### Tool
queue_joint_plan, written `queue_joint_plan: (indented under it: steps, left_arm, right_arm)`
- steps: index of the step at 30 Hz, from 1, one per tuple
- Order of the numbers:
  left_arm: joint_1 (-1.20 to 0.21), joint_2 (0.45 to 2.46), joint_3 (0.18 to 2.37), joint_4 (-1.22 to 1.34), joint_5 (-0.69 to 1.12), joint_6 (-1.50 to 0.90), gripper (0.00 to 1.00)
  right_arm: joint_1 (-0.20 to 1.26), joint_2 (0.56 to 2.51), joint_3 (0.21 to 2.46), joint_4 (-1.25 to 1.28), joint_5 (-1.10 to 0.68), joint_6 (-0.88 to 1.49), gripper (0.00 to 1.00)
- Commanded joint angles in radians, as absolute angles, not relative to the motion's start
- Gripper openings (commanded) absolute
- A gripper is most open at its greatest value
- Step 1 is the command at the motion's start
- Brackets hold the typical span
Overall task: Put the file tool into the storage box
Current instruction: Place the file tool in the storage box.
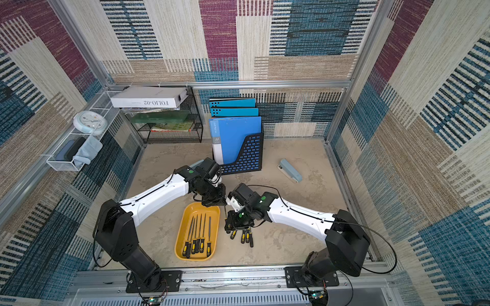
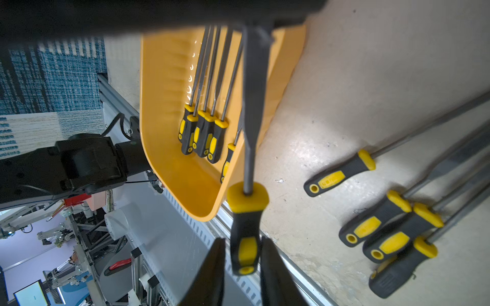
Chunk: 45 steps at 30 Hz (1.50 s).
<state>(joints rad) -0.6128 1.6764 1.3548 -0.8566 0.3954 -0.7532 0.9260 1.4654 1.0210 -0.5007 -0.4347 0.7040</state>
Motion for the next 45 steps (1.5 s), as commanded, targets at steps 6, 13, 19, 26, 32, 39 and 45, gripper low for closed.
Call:
queue_joint_plan:
  steps: [6, 13, 19, 26, 32, 39, 45]
  left_arm:
    - [-0.587, 1.602, 1.247, -1.014, 0.29, -0.592, 0.02]
    - [-0.584, 1.595, 1.169, -1.0, 0.222, -0.588, 0.02]
    - [-0.591, 1.623, 1.127, -0.939, 0.171, -0.619, 0.02]
    - [-0.592, 1.651, 1.076, -0.902, 0.137, -0.621, 0.02]
    - [-0.593, 1.651, 1.049, -0.88, 0.141, -0.64, 0.16]
    - [-0.594, 1.642, 1.054, -0.9, 0.143, -0.625, 0.3]
    - [-0.594, 1.617, 1.1, -0.952, 0.145, -0.612, 0.31]
  right_arm:
    - [0.846, 1.422, 1.065, -0.588, -0.449, 0.704, 0.68]
    - [0.769, 1.407, 0.993, -0.66, -0.439, 0.728, 0.67]
    - [0.771, 1.445, 0.9, -0.666, -0.42, 0.731, 0.62]
    - [0.77, 1.459, 0.873, -0.666, -0.407, 0.726, 0.61]
    - [0.773, 1.485, 0.853, -0.671, -0.407, 0.713, 0.54]
    - [0.806, 1.527, 0.845, -0.687, -0.39, 0.69, 0.49]
    - [0.837, 1.558, 0.828, -0.715, -0.354, 0.691, 0.45]
